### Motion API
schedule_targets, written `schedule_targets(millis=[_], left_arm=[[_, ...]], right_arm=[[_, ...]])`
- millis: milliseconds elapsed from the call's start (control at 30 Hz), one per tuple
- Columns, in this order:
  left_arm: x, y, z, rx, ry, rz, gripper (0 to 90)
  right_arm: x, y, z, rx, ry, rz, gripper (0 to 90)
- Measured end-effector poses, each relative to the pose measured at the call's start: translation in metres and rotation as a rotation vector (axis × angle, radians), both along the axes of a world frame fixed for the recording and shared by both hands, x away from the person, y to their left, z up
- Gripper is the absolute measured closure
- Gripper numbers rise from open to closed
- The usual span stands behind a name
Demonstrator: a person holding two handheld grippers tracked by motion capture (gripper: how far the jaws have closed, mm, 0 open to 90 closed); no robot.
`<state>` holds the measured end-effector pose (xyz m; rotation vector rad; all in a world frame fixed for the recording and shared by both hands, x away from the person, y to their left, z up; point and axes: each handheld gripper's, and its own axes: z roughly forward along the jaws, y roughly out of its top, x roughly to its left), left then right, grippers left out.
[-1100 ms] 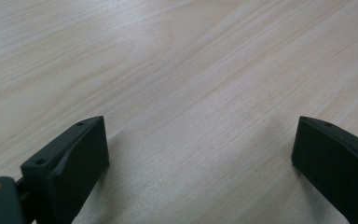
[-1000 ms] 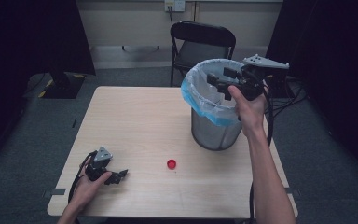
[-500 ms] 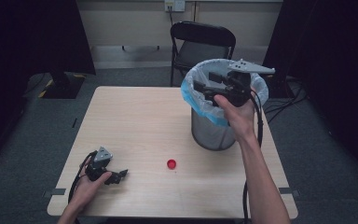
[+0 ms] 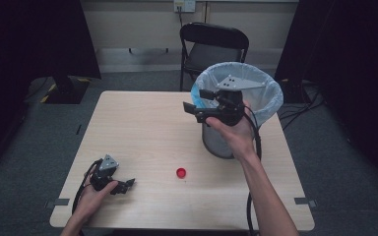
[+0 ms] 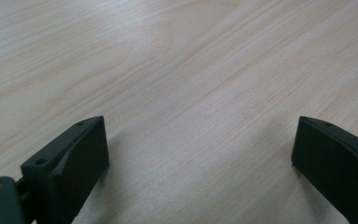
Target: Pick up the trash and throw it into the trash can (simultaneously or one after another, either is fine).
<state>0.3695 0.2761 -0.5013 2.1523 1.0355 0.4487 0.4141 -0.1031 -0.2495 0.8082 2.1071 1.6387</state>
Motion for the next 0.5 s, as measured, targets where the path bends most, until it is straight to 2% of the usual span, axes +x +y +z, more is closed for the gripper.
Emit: schedule_targets(millis=[267,500], left_arm=[[0.0,0.0,0.0,0.0,-0.001,-0.001,3.3],[0.0,0.0,0.0,0.0,0.0,-0.001,3.2]], right_arm=[[-0.008,0.016,-0.029,-0.049,0.032,0.035,29.5],[-0.016,0.025,-0.055,-0.058,0.067,0.065,29.0]])
